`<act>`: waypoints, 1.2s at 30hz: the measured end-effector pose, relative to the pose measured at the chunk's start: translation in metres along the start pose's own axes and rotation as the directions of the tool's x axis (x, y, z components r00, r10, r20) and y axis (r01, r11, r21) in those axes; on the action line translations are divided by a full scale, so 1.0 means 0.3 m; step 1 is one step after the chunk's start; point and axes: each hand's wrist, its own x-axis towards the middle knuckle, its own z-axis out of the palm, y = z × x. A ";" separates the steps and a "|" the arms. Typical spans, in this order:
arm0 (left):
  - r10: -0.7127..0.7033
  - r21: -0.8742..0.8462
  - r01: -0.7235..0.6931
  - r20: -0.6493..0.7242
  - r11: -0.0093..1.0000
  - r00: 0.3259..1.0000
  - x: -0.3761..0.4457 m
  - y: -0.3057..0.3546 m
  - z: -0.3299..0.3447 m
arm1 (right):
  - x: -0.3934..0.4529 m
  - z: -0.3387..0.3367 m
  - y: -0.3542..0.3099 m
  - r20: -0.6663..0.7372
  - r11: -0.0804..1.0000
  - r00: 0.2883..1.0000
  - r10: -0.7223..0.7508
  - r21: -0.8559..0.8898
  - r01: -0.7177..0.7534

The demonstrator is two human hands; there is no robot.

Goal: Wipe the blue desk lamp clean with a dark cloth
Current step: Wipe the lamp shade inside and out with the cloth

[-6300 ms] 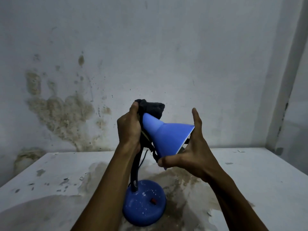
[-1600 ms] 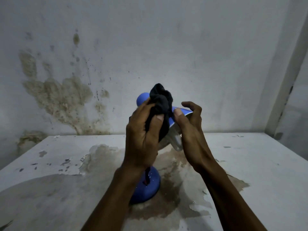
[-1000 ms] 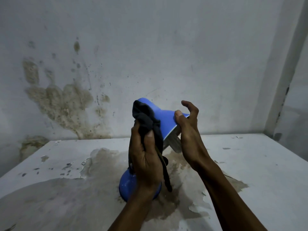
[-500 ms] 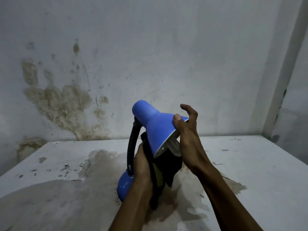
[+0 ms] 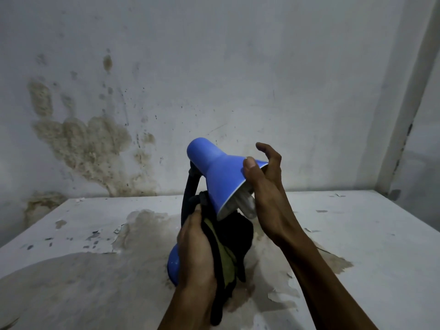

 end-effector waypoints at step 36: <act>0.363 0.451 -0.889 0.818 0.077 0.446 0.228 0.310 0.191 | -0.030 0.006 0.008 -0.013 0.999 1.000 0.018 0.041 -0.018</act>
